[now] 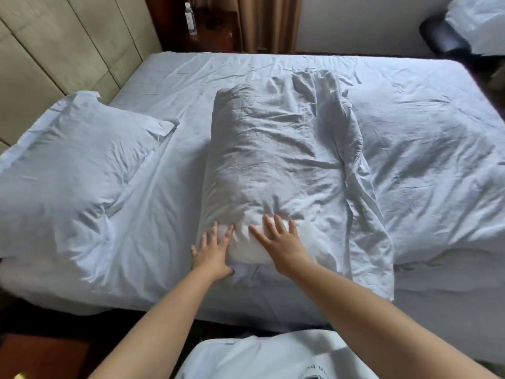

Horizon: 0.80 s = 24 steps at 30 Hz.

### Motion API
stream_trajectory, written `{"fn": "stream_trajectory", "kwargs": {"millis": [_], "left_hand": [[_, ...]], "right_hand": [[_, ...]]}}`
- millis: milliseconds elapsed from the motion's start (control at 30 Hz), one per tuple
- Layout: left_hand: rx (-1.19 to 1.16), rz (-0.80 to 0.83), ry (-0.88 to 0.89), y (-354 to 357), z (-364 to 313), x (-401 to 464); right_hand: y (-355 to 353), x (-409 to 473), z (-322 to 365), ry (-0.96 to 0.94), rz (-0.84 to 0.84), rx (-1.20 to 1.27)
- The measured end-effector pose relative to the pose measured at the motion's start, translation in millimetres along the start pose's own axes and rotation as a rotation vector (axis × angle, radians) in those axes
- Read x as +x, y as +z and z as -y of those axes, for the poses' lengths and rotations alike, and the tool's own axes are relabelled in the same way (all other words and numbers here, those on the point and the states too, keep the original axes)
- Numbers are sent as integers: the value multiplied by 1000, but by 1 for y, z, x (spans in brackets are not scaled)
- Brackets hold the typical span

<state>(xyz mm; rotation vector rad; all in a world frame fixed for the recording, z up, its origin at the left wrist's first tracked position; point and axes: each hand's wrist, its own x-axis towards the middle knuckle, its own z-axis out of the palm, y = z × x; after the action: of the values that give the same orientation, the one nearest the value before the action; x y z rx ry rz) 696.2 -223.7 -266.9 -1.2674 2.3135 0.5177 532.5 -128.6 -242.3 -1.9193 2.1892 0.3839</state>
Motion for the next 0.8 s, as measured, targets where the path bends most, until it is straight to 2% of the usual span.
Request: {"fn": "stream_trajectory", "kwargs": {"millis": [33,100,200,300,367,500,567,700,800], "left_hand": [[-36,-3,-1,1,1,1],[-151,-35,-17,3,3,6],[-301,-161,-62,3,6,15],[-385,-271,-80,-2,13,26],[-411,-268,-64,-3,18,32],[-261,-261,-69,-7,37,31],[-148,-254,-17,-8,44,27],[-176,-204,-36,-12,42,26],[-182,-181,-49,-9,35,23]], "right_hand": [[0,2,3,58,-54,33],[-10,8,7,203,-169,254],[-44,22,9,366,-364,526],[-69,26,10,390,-515,634],[-64,22,12,392,-509,671],[-31,15,16,416,-279,475],[-17,14,21,419,-223,400],[-3,20,34,278,-434,285],[5,20,33,29,-585,135]]}}
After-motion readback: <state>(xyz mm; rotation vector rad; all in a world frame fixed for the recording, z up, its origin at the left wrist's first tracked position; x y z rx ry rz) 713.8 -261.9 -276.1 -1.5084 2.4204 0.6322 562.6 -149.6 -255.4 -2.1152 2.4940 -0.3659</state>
